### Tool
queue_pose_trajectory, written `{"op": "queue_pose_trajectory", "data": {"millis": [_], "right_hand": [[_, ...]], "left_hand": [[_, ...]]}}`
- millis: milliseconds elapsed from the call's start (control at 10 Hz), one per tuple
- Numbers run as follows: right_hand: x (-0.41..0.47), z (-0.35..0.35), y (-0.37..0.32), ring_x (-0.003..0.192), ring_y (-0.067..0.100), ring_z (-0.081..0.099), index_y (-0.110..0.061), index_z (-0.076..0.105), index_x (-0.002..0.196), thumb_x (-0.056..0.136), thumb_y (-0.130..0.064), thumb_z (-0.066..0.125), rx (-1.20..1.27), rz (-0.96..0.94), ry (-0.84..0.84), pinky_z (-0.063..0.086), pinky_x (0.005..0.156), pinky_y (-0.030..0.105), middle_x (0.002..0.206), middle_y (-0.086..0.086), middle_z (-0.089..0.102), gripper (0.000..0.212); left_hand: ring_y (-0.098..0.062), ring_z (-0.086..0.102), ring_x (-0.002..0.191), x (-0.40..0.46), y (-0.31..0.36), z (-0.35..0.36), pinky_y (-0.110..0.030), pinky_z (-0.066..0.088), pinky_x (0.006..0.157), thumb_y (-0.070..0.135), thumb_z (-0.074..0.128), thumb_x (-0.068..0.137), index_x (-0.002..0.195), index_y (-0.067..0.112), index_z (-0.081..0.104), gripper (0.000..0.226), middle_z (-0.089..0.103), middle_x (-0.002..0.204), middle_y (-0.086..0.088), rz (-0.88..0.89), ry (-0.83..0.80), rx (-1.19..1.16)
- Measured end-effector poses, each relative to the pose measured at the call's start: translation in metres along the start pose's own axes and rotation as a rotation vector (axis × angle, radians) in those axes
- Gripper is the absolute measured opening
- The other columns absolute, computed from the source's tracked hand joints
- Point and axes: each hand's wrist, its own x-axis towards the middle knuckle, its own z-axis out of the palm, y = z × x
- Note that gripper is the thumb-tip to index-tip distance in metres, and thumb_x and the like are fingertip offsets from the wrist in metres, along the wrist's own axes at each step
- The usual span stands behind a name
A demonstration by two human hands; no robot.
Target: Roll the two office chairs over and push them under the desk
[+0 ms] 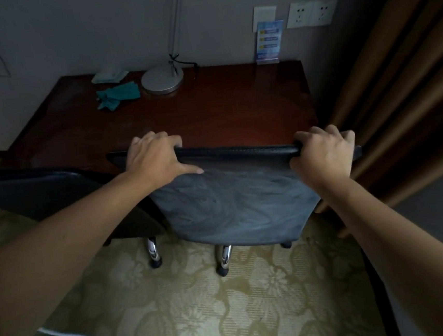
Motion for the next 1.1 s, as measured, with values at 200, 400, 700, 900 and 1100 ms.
{"op": "queue_pose_trajectory", "data": {"millis": [200, 400, 700, 900, 1100], "right_hand": [[-0.002, -0.004, -0.002, 0.091, 0.033, 0.054, -0.023, 0.069, 0.087, 0.066, -0.021, 0.056, -0.011, 0.005, -0.081, 0.031, 0.077, 0.042, 0.088, 0.005, 0.066, 0.025], [-0.008, -0.016, -0.002, 0.098, 0.034, 0.051, -0.022, 0.066, 0.095, 0.071, -0.023, 0.052, -0.061, 0.018, -0.241, 0.034, 0.082, 0.045, 0.096, 0.007, 0.064, 0.028], [-0.023, -0.032, -0.016, 0.116, 0.033, 0.047, -0.027, 0.057, 0.123, 0.083, -0.019, 0.052, -0.157, 0.215, -0.414, 0.035, 0.097, 0.047, 0.118, 0.011, 0.056, 0.041], [-0.04, -0.061, -0.068, 0.125, 0.033, 0.043, -0.022, 0.046, 0.135, 0.082, -0.022, 0.049, -0.076, 0.175, -0.581, 0.032, 0.104, 0.051, 0.133, 0.011, 0.052, 0.053], [-0.016, -0.124, -0.121, 0.096, 0.03, 0.064, -0.028, 0.065, 0.1, 0.088, -0.029, 0.045, 0.55, 0.2, -0.318, 0.052, 0.086, 0.04, 0.102, 0.005, 0.071, 0.024]], "left_hand": [[-0.027, 0.055, 0.094, -0.003, -0.003, 0.007, -0.043, 0.04, 0.081, 0.088, 0.057, 0.054, 0.083, 0.028, 0.058, 0.066, 0.058, 0.087, -0.001, 0.011, 0.048, -0.001], [-0.026, 0.054, 0.095, -0.013, 0.0, 0.01, -0.041, 0.037, 0.081, 0.084, 0.059, 0.059, 0.081, 0.027, 0.055, 0.061, 0.062, 0.093, -0.004, 0.018, 0.067, -0.021], [-0.026, 0.054, 0.104, -0.033, 0.01, 0.012, -0.04, 0.037, 0.086, 0.081, 0.06, 0.062, 0.105, 0.024, 0.064, 0.072, 0.064, 0.106, -0.004, 0.022, 0.053, 0.043], [-0.025, 0.045, 0.118, -0.049, -0.012, -0.009, -0.042, 0.032, 0.097, 0.082, 0.051, 0.069, 0.122, 0.036, 0.053, 0.07, 0.055, 0.123, 0.001, 0.088, -0.245, -0.181], [-0.012, 0.066, 0.084, -0.043, -0.028, -0.078, -0.035, 0.054, 0.077, 0.067, 0.042, 0.087, 0.082, 0.031, 0.067, 0.044, 0.07, 0.084, 0.014, 0.072, -0.023, -0.607]]}}
